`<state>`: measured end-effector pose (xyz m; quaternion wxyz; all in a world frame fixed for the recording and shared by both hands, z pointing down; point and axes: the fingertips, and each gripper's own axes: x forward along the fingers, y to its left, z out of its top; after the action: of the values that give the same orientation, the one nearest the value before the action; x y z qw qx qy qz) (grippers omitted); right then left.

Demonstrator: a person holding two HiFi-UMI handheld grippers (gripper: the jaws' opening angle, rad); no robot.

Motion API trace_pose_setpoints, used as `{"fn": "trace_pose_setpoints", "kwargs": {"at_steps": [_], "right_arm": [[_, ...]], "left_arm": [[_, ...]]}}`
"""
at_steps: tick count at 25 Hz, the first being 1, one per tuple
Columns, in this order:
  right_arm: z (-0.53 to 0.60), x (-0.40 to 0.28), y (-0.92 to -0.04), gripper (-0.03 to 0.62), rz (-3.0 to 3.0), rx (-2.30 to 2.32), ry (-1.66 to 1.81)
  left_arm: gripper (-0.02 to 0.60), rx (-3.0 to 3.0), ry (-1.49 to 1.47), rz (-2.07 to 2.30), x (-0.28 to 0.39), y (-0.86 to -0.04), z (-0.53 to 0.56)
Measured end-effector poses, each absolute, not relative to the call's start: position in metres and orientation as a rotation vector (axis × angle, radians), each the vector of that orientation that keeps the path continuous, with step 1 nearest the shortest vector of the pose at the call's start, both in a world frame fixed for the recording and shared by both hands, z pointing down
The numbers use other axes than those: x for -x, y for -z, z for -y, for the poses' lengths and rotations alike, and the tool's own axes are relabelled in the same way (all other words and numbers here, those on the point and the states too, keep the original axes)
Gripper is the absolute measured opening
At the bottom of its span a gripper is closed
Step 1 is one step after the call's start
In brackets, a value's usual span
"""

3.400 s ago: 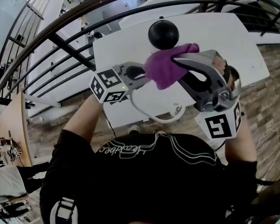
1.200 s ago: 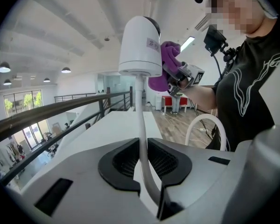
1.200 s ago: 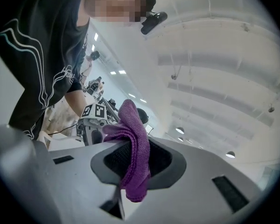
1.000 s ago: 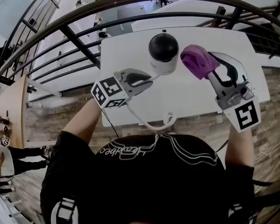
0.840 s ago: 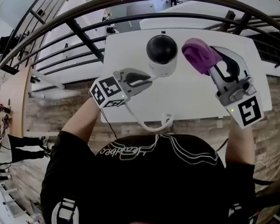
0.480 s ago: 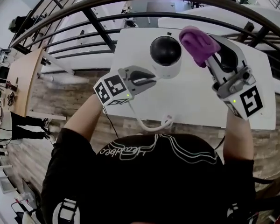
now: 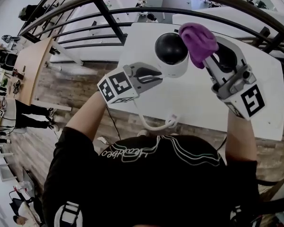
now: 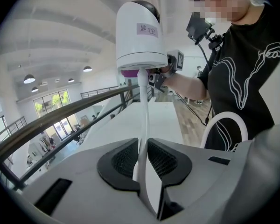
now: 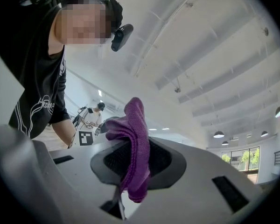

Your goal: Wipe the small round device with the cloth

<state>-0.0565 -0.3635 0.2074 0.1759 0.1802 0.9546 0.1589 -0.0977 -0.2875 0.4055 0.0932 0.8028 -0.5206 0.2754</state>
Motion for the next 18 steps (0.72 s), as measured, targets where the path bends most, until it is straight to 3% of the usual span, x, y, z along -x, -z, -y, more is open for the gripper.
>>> {"fn": "trace_pose_setpoints", "kwargs": {"at_steps": [18], "right_arm": [[0.326,0.035,-0.227,0.067,-2.701,-0.608,-0.488]], "left_arm": [[0.063,-2.394,-0.835,1.499,0.097,-0.408,0.283]]}}
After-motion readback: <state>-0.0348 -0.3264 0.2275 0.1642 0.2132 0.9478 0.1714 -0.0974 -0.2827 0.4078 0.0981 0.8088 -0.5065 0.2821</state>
